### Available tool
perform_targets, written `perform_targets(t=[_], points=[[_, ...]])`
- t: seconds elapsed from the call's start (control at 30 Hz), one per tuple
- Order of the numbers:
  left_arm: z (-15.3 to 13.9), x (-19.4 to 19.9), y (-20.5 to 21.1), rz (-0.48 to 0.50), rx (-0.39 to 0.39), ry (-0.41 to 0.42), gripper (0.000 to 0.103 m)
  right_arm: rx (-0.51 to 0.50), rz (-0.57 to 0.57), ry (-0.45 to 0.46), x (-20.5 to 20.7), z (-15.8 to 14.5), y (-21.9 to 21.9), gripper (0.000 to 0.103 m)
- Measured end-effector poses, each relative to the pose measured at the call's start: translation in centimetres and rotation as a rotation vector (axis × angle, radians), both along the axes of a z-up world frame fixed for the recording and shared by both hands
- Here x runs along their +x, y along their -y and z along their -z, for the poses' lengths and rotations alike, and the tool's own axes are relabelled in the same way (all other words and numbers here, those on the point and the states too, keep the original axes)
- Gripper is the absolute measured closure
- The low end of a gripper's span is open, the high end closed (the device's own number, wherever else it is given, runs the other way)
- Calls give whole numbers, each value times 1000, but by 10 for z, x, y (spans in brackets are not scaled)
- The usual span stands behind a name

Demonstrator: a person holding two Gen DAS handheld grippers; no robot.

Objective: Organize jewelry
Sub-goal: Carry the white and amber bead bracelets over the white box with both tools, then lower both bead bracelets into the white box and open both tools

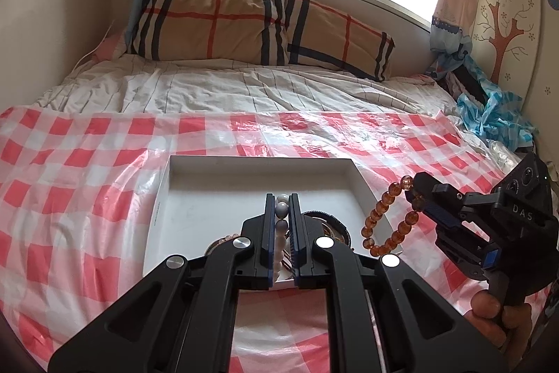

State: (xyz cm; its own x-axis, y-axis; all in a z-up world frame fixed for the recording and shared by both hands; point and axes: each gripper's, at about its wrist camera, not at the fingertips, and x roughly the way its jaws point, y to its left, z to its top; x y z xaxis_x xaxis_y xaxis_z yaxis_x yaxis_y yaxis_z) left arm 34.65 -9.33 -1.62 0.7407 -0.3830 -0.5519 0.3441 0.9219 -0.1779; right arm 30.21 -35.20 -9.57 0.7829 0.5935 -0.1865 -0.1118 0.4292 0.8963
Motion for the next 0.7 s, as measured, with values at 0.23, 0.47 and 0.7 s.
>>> perform_targets(t=[0.23, 0.47, 0.7], points=[[5, 11, 9, 7, -11, -15, 96, -2, 7, -7, 4, 2, 3, 90], [7, 15, 11, 8, -10, -21, 96, -7, 17, 0, 5, 0, 6, 90], [11, 16, 9, 1, -6, -31, 96, -13, 18, -3, 4, -2, 7, 90]])
